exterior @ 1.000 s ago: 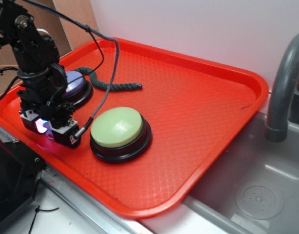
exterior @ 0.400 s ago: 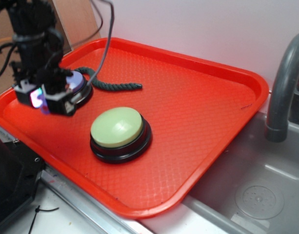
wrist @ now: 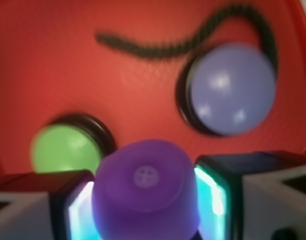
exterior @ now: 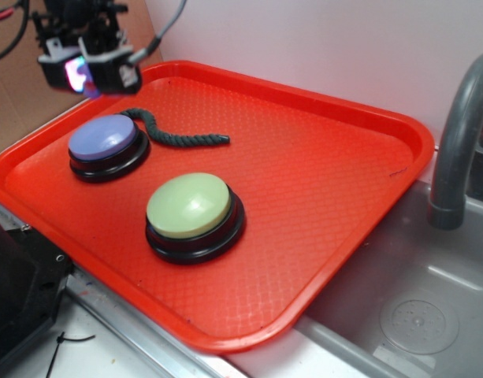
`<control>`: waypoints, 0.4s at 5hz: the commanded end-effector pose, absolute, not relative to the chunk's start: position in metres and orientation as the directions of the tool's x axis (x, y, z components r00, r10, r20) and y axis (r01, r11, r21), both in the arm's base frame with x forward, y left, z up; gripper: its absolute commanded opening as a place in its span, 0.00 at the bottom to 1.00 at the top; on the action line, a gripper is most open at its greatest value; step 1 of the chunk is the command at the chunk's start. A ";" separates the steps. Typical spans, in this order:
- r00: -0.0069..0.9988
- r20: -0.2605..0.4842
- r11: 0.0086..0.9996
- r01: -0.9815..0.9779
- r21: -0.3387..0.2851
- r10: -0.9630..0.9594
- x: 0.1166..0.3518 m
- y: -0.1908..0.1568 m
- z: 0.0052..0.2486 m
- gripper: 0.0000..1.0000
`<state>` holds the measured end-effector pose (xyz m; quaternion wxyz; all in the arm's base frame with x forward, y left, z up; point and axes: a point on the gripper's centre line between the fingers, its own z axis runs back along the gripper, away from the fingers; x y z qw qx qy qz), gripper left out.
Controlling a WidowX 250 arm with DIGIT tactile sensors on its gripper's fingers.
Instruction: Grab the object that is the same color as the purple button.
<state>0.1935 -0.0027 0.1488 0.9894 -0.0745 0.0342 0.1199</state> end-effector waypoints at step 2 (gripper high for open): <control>0.979 0.082 0.980 -0.176 -0.094 0.184 0.229 -0.025 0.217 0.00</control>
